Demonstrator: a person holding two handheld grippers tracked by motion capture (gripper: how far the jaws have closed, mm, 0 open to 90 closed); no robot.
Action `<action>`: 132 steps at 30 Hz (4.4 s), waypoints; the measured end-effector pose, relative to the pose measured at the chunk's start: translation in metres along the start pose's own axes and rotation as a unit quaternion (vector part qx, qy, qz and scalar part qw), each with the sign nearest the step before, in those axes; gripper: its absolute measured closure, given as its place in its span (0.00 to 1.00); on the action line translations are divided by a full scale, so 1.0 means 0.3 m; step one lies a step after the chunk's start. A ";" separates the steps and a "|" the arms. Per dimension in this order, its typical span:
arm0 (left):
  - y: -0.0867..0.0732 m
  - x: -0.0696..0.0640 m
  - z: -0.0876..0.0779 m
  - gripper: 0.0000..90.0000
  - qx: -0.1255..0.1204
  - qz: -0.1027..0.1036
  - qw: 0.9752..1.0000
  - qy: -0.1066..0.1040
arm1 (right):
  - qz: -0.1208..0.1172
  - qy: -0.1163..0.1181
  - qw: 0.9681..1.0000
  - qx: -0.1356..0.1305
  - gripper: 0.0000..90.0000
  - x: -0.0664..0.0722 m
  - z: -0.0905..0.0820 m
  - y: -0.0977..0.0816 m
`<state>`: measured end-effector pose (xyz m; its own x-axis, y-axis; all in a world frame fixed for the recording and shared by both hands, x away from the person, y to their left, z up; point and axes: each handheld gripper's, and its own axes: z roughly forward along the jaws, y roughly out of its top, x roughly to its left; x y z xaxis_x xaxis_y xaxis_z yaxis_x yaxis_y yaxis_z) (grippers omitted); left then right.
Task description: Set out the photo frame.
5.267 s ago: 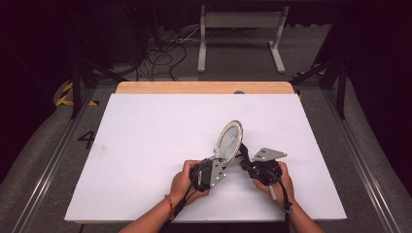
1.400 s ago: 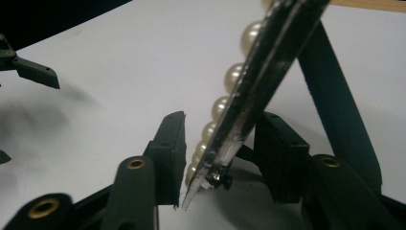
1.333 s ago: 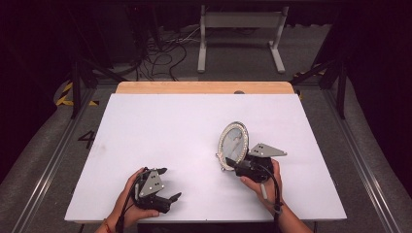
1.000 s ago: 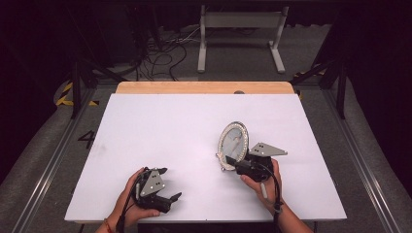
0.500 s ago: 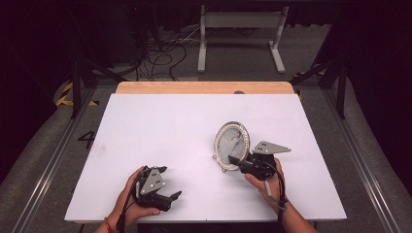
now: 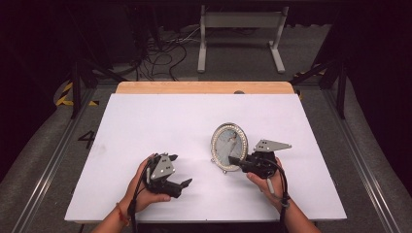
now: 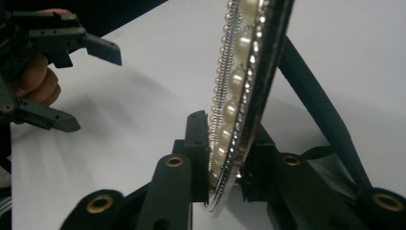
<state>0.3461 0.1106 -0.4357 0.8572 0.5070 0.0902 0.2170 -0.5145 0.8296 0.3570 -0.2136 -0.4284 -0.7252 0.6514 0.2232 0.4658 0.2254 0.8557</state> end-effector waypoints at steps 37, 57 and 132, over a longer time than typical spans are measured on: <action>0.169 0.110 0.290 0.50 0.002 0.013 0.996 -0.091 | -0.051 -0.051 0.997 -0.003 0.82 0.046 -0.076 -0.024; 0.126 0.086 0.188 0.65 0.040 0.021 0.997 -0.067 | -0.023 -0.075 0.997 -0.020 0.81 0.022 -0.026 -0.001; 0.122 0.004 0.107 0.56 0.000 0.044 0.998 0.046 | -0.058 -0.111 0.992 -0.019 0.84 0.056 -0.035 -0.036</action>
<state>0.3699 0.0702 -0.4230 0.8269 0.5206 0.2128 0.1425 -0.5600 0.8161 0.3344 -0.2125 -0.4289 -0.6417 0.7668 0.0177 0.3636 0.2838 0.8873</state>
